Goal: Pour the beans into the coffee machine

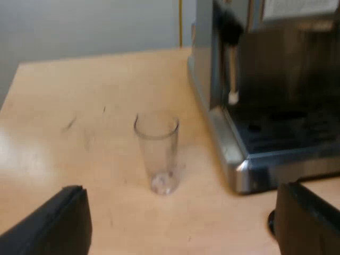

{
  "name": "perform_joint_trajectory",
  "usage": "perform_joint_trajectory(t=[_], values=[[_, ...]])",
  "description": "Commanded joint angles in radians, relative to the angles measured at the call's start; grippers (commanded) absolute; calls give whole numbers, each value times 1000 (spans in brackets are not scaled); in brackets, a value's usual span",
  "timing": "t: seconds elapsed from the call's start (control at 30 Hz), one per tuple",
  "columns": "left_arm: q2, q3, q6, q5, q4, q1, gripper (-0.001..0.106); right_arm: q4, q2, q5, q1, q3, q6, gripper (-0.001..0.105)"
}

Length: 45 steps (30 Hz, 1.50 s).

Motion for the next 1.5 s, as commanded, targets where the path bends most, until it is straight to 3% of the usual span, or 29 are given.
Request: perform_joint_trajectory(t=[0.03,0.5,1.5], values=[[-38,14,-6,-11,-7,0,72,-14,-47,-7,-5,9,-12,68],[-38,29,-6,-11,46,0,72,85,-47,-7,-5,91,4,68],[-38,29,-11,-11,46,0,72,90,-44,-2,-5,91,58,68]])
